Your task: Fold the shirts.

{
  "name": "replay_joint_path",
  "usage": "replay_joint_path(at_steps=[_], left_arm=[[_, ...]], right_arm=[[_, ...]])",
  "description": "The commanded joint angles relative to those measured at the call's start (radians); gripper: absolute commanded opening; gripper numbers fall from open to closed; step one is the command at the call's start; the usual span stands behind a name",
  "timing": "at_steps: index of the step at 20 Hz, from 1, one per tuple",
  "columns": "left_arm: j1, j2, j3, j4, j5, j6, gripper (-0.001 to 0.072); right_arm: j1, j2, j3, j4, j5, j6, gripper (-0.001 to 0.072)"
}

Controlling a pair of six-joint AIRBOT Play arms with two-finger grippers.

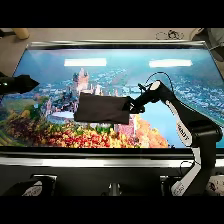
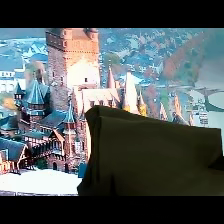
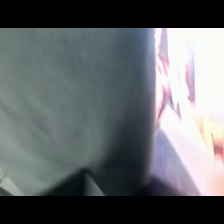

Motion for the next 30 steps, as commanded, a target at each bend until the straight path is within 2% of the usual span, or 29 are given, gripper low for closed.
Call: replay_joint_path(at_steps=[1, 3, 6, 10, 14, 17, 20, 25, 30], left_arm=[[-0.053, 0.001, -0.003, 0.001, 0.002, -0.002, 0.0032], [-0.061, 0.001, -0.003, 0.002, 0.001, -0.013, 0.0033], [-0.061, 0.001, -0.003, 0.002, 0.001, -0.027, 0.0033], [-0.061, 0.001, -0.003, 0.002, 0.001, -0.027, 0.0032], [-0.061, 0.001, -0.003, 0.002, 0.001, -0.027, 0.0033], [-0.061, 0.001, -0.003, 0.002, 0.001, -0.026, 0.0032], [-0.061, 0.002, -0.003, 0.002, 0.000, -0.015, 0.0033], [-0.061, 0.002, -0.003, 0.002, 0.000, 0.000, 0.0033], [-0.061, 0.002, -0.003, 0.002, 0.001, 0.001, 0.0033]], right_arm=[[-0.043, -0.018, 0.014, 0.171, -0.032, -0.076, 0.0019], [-0.157, 0.021, 0.054, 0.216, -0.013, -0.111, 0.0019], [-0.413, 0.127, 0.099, 0.150, 0.050, -0.089, 0.0018], [-0.781, 0.278, 0.099, -0.095, 0.196, 0.026, 0.0019], [-1.032, 0.354, 0.097, -0.321, 0.372, 0.064, 0.0019], [-1.107, 0.393, 0.011, -0.518, 0.430, 0.071, 0.0018], [-1.112, 0.452, -0.195, -0.637, 0.361, 0.075, 0.0018], [-1.112, 0.482, -0.409, -0.681, 0.223, 0.074, 0.0019], [-1.112, 0.487, -0.439, -0.791, 0.233, 0.074, 0.0019]])
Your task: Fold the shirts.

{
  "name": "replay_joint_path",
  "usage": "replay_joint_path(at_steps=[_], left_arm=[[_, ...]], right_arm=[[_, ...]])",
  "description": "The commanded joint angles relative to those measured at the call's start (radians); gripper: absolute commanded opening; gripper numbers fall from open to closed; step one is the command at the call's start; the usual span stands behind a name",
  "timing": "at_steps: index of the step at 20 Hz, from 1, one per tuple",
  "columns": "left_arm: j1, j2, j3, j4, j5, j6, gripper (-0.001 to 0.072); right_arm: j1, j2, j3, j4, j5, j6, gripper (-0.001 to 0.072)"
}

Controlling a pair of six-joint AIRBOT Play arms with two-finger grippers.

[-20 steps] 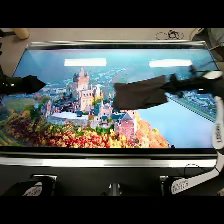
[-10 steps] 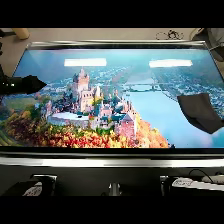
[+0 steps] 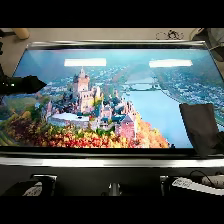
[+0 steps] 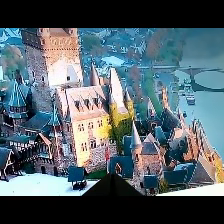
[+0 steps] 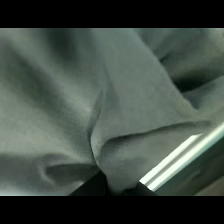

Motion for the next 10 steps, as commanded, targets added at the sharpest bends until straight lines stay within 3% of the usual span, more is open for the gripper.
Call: replay_joint_path(at_steps=[1, 4, 5, 6, 7, 10], left_arm=[[0.000, 0.000, 0.000, 0.000, 0.000, 0.002, 0.0033], [0.000, 0.000, 0.000, 0.000, 0.000, 0.002, 0.0033], [0.000, 0.000, 0.000, 0.000, 0.000, 0.002, 0.0033], [0.000, 0.000, 0.000, 0.000, 0.001, 0.002, 0.0033], [0.000, 0.000, 0.000, 0.000, 0.000, 0.002, 0.0033], [0.000, -0.009, 0.000, 0.001, 0.002, 0.003, 0.0032]], right_arm=[[-0.001, 0.007, -0.029, -0.074, 0.003, 0.001, 0.0019], [-0.001, 0.008, -0.051, -0.068, 0.019, 0.050, 0.0029], [-0.001, 0.008, -0.061, -0.067, 0.018, 0.063, 0.0216], [-0.001, 0.008, -0.063, -0.061, 0.026, 0.061, 0.0489], [-0.001, 0.013, -0.057, -0.058, 0.049, 0.039, 0.0556], [0.000, 0.050, 0.046, -0.117, 0.116, -0.008, 0.0576]])
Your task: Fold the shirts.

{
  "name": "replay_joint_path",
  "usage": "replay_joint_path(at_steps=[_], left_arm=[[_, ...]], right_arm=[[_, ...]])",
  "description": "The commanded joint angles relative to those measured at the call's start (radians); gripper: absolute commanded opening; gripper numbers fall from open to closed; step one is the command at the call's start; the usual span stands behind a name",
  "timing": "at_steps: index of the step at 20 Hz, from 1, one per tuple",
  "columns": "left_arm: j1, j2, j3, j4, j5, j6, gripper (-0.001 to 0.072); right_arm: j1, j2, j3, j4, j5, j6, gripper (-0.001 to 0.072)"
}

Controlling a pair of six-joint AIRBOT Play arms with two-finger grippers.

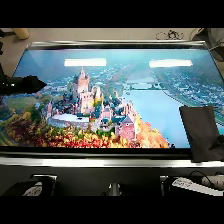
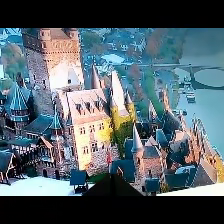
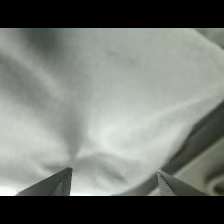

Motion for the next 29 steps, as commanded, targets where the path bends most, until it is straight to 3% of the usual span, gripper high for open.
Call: replay_joint_path(at_steps=[1, 4, 5, 8, 9, 10, 11, 13, 14, 16, 29], left_arm=[[0.000, -0.014, 0.001, 0.003, 0.001, 0.003, 0.0032], [-0.043, -0.071, 0.035, 0.127, 0.000, 0.002, 0.0030], [-0.082, -0.109, 0.070, 0.251, -0.003, -0.022, 0.0029], [-0.229, -0.281, 0.211, 0.728, -0.086, -0.217, 0.0034], [-0.254, -0.325, 0.233, 0.747, -0.119, -0.222, 0.0120], [-0.272, -0.357, 0.236, 0.710, -0.175, -0.222, 0.0408], [-0.280, -0.372, 0.217, 0.629, -0.237, -0.213, 0.0579], [-0.274, -0.329, 0.084, 0.451, -0.182, -0.138, 0.0576], [-0.268, -0.297, 0.023, 0.441, -0.108, -0.188, 0.0576], [-0.260, -0.281, -0.003, 0.452, -0.050, -0.256, 0.0576], [-0.262, -0.286, -0.004, 0.467, -0.051, -0.237, 0.0577]], right_arm=[[0.002, 0.030, 0.139, -0.062, 0.085, -0.029, 0.0576], [0.055, 0.030, 0.428, 0.024, 0.066, -0.093, 0.0575], [0.121, 0.030, 0.507, 0.040, 0.032, -0.121, 0.0575], [0.396, 0.031, 0.593, 0.028, -0.033, -0.114, 0.0578], [0.494, 0.024, 0.577, -0.005, -0.006, -0.068, 0.0601], [0.562, 0.013, 0.550, -0.013, 0.019, -0.021, 0.0603], [0.609, -0.004, 0.513, 0.034, 0.051, 0.002, 0.0603], [0.664, -0.020, 0.433, 0.146, 0.074, -0.012, 0.0609], [0.688, -0.020, 0.414, 0.140, 0.061, -0.013, 0.0609], [0.715, -0.018, 0.413, 0.116, 0.037, -0.013, 0.0623], [0.715, -0.017, 0.413, 0.131, 0.037, -0.013, 0.0627]])
